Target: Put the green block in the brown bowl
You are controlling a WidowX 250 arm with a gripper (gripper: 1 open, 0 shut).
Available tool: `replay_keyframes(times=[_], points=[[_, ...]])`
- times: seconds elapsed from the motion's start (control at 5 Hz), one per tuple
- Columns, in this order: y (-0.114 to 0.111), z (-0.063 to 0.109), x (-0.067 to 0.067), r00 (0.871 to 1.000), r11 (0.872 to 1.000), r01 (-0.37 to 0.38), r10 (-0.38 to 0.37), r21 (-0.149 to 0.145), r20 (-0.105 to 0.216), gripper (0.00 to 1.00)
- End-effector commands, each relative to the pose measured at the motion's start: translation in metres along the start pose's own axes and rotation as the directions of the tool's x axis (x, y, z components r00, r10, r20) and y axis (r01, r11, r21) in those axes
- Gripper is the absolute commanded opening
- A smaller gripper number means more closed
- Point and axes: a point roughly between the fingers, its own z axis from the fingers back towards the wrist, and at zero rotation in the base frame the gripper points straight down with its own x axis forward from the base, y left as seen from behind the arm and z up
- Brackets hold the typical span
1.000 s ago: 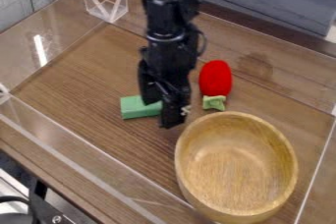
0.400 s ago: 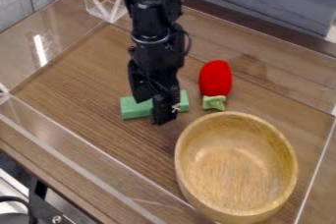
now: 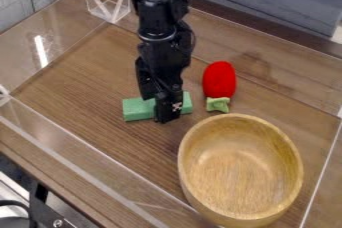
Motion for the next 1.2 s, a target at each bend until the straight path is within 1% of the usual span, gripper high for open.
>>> replay_keyframes(times=[0.0, 0.2, 0.4, 0.6, 0.8, 1.0], points=[[0.005, -0.006, 0.01, 0.999, 0.999, -0.029, 0.029, 0.026, 0.03, 1.0], [0.001, -0.02, 0.014, 0.999, 0.999, -0.045, 0.045, 0.026, 0.029, 0.0], [-0.001, -0.027, 0.015, 1.0, 1.0, -0.005, 0.005, 0.02, 0.026, 1.0], [-0.004, -0.033, 0.014, 0.999, 0.999, 0.03, -0.03, 0.01, 0.022, 1.0], [-0.009, -0.026, 0.014, 1.0, 1.0, -0.01, 0.01, 0.004, 0.02, 1.0], [-0.014, -0.021, 0.015, 0.999, 0.999, -0.047, 0.047, -0.001, 0.02, 0.0]])
